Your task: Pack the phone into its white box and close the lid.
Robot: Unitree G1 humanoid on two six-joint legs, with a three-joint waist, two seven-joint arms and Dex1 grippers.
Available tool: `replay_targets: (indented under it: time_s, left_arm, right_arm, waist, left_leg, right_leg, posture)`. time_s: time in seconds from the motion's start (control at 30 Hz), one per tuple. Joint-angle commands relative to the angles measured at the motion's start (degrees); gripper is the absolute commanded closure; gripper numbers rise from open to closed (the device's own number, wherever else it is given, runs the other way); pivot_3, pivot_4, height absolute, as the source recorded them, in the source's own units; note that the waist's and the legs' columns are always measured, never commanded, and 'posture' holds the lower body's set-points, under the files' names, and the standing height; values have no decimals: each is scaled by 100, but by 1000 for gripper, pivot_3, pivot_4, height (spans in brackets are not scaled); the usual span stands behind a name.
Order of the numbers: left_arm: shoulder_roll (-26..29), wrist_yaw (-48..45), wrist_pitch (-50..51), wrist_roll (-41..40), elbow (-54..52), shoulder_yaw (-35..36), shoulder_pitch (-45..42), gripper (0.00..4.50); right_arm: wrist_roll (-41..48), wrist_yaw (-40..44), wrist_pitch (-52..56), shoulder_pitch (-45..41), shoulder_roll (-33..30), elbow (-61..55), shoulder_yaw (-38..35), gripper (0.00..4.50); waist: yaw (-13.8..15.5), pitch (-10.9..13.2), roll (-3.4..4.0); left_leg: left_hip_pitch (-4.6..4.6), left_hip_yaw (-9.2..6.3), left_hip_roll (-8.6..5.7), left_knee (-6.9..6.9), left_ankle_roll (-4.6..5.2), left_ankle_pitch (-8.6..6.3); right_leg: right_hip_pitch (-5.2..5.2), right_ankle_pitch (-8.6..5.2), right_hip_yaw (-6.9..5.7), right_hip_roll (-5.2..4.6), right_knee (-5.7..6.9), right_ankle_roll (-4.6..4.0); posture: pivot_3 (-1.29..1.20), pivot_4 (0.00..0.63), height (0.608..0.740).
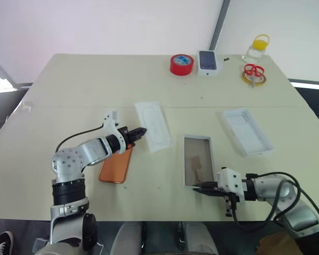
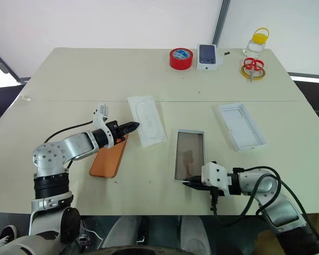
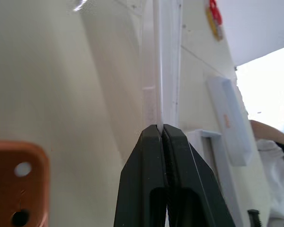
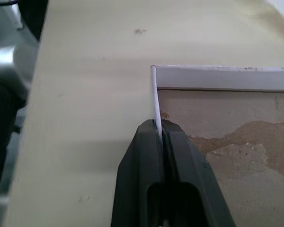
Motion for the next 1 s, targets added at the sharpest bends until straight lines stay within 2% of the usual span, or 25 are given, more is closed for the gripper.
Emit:
replay_targets:
  time_s: [0.03, 0.27, 0.37, 0.47, 0.57, 0.83, 1.0]
  left_arm:
    - [68, -227, -154, -279, -106, 154, -455, 4500]
    - [117, -135, 428, -1605, 487, 298, -864, 4500]
    - [308, -318, 594, -1537, 268, -10, -755, 4500]
    - [437, -544, 618, -1328, 147, -286, -642, 4500]
    - [577, -1119, 478, -918, 227, -606, -623, 4500]
    - [726, -2163, 239, -68, 583, -1067, -599, 4500]
    - [483, -2526, -199, 662, 1058, -1322, -662, 4500]
  right_arm:
    - [-221, -46, -325, -508, 178, 299, 113, 4466]
    - [-602, 136, -840, -1707, 648, 1379, 596, 4466]
    - [-481, 263, -821, -1909, 754, 1561, 618, 4466]
    - [-112, 568, -577, -1909, 741, 1374, 580, 3483]
    - [8, 643, -702, -1641, 506, 977, 382, 2034]
    - [541, 437, -360, -969, -55, 670, -651, 2034]
    - [564, 207, -586, -1114, -92, 1439, -1225, 2034]
  waist:
    - [5, 6, -11]
    - [-2, 9, -14]
    - [0, 12, -16]
    - [7, 12, -15]
    - [15, 13, -15]
    - [5, 13, -16]
    - [6, 13, -16]
  left_leg:
    - [0, -1, 1, 0, -1, 1]
    - [-1, -3, -1, -2, -9, 5]
    - [-5, -4, -1, -3, -15, 9]
    - [-5, -3, -2, -4, -46, 26]
    - [-5, -4, -3, -4, -47, 27]
    - [-2, -5, -2, -6, -24, 14]
    - [0, -1, -4, -4, -20, 12]
  right_leg:
    - [0, 0, 0, 1, 2, 0]
    - [0, 2, -1, 1, -1, 4]
    - [-5, 12, -1, 1, 0, 22]
    - [-5, 12, 1, 1, 0, 22]
    - [-3, 11, 0, 0, 0, 20]
    - [-3, 2, 0, 1, 3, 0]
    - [1, 2, 1, -2, 2, -1]
  posture:
    - [0, 150, 740]
    - [0, 150, 740]
    - [0, 150, 740]
    - [0, 150, 740]
    - [0, 150, 740]
    - [0, 150, 740]
    - [0, 150, 740]
